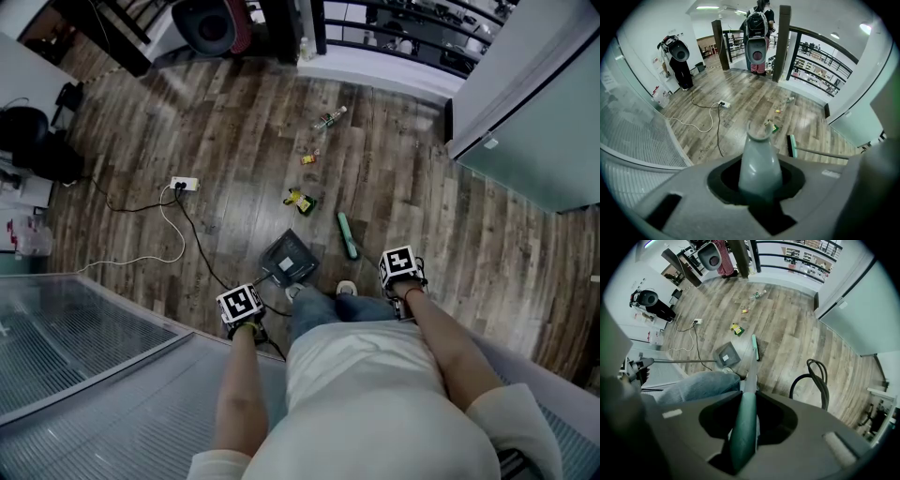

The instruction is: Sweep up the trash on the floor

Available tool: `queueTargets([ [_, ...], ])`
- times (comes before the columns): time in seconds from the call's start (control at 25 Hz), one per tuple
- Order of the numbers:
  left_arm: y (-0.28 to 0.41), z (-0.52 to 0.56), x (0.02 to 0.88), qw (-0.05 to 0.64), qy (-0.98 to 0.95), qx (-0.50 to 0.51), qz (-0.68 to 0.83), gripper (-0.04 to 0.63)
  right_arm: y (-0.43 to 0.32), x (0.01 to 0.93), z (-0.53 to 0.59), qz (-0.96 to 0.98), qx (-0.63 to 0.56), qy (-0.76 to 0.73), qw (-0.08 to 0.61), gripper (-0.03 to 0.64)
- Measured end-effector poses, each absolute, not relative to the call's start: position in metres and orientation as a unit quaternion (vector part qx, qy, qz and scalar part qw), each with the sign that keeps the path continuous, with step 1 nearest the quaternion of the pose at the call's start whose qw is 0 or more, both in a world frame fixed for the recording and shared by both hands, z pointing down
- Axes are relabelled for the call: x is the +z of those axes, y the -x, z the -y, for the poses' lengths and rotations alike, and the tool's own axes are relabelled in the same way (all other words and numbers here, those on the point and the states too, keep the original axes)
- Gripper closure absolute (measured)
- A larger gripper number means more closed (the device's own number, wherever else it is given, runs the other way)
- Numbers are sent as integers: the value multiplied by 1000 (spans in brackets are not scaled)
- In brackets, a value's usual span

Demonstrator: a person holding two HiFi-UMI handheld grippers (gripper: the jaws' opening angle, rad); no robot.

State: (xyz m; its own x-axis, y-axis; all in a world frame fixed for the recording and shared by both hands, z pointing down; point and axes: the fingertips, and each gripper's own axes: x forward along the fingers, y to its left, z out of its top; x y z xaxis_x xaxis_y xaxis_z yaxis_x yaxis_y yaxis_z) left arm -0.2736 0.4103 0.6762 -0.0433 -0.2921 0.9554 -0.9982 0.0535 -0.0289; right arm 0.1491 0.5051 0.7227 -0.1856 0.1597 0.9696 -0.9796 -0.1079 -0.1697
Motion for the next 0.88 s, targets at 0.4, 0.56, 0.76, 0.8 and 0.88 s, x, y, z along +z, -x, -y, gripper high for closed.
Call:
queueTargets([
  [0.4,274,-413,674,422,-548,416,590,502,-158,717,-502,471,610,-438,463,518],
  [0.56,280,-415,671,427,-546,411,592,502,-164,713,-499,468,608,-446,461,518],
  [0.76,278,-414,666,431,-537,394,609,502,-177,711,-492,466,600,-461,458,518],
  [0.8,275,-414,665,435,-536,389,610,502,-179,710,-490,466,598,-465,457,518],
  [0.88,267,-412,661,443,-536,378,611,502,-184,709,-487,467,596,-470,454,518],
])
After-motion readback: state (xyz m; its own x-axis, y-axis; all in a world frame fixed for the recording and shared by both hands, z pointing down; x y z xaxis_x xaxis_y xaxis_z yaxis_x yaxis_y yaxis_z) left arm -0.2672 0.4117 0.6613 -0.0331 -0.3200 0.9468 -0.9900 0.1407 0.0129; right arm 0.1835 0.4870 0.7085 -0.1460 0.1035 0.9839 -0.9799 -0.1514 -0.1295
